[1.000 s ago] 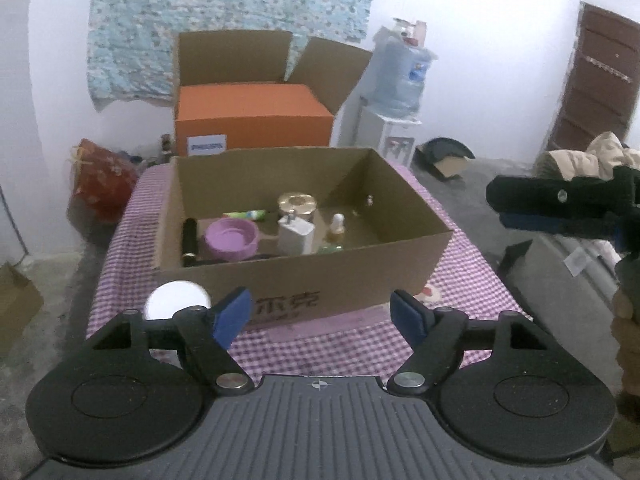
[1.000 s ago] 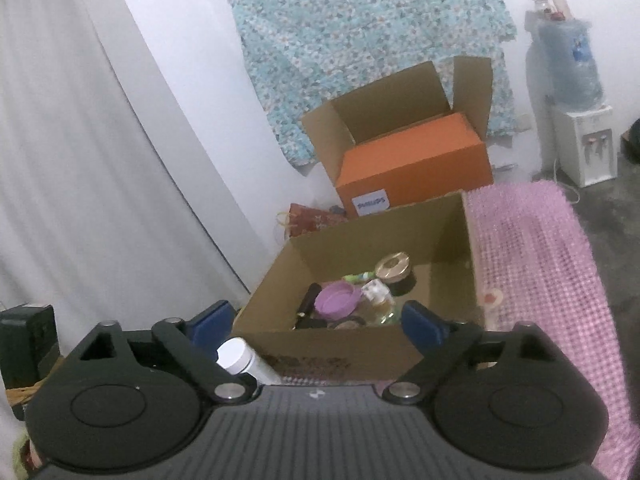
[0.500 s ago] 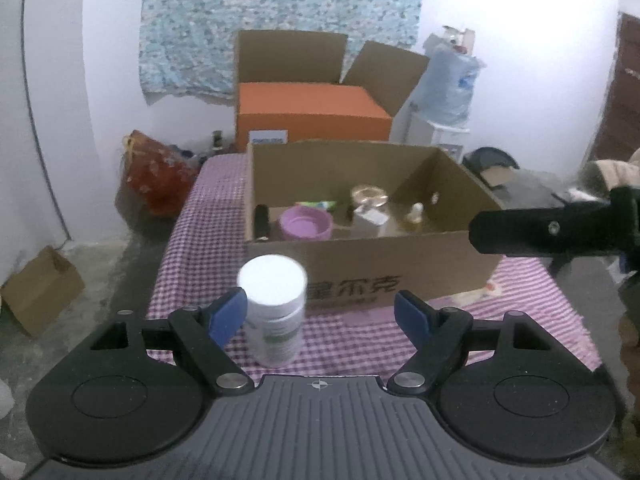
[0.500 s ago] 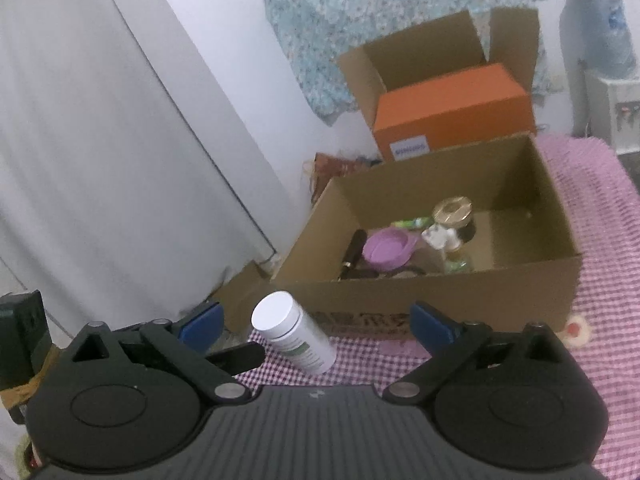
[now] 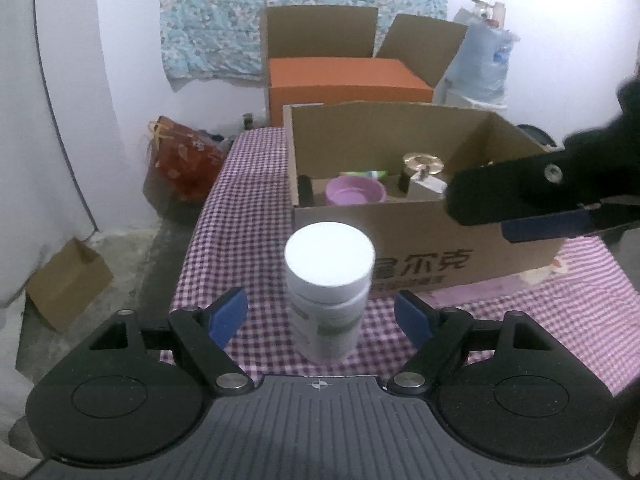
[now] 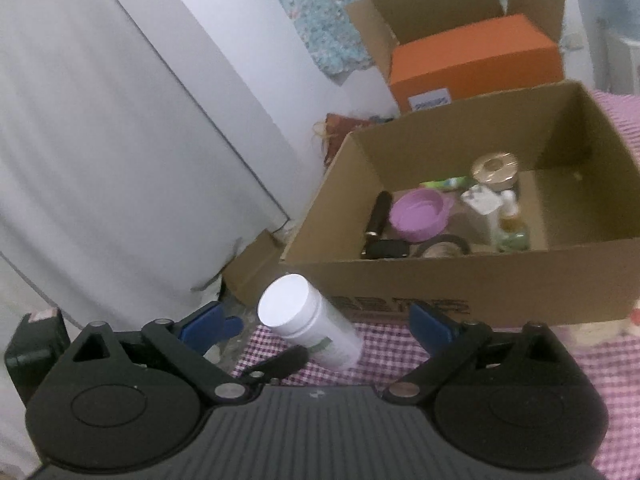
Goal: Organize rigid objects
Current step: 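Grasp the white supplement jar by its lid with the right gripper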
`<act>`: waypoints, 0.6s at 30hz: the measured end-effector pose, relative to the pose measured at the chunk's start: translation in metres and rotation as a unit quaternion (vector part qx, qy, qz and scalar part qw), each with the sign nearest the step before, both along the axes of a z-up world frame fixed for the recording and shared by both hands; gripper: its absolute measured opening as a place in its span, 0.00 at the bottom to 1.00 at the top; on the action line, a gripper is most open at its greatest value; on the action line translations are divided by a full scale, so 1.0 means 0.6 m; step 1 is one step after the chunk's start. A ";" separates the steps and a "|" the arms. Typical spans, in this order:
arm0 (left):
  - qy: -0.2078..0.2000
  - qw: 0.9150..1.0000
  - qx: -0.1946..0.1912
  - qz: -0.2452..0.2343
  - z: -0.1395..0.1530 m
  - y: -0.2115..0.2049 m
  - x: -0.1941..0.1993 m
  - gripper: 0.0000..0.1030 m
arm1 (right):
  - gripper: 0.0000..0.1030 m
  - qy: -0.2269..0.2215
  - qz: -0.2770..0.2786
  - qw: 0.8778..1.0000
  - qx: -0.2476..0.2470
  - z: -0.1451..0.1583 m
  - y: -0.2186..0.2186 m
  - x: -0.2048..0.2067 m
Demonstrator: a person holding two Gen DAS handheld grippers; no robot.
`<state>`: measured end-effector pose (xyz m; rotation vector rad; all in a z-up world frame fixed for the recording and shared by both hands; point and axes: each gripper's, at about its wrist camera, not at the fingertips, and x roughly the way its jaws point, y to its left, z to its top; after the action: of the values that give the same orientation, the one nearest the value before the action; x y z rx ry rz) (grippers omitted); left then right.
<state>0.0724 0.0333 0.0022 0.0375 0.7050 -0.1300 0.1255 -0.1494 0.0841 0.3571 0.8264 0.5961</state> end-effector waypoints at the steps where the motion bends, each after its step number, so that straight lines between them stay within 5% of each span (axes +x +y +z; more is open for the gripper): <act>1: 0.000 1.000 0.000 0.002 -0.002 0.001 0.004 0.79 | 0.96 0.003 0.004 1.000 0.002 -0.002 0.006 0.007; 18: 0.022 1.000 -0.010 0.002 -0.019 -0.010 0.038 0.54 | 0.61 0.078 0.028 0.996 0.034 -0.067 0.067 0.090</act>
<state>0.0952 0.0274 -0.0093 0.0136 0.7472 -0.1339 0.1798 -0.1092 0.0441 0.4485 0.9700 0.6549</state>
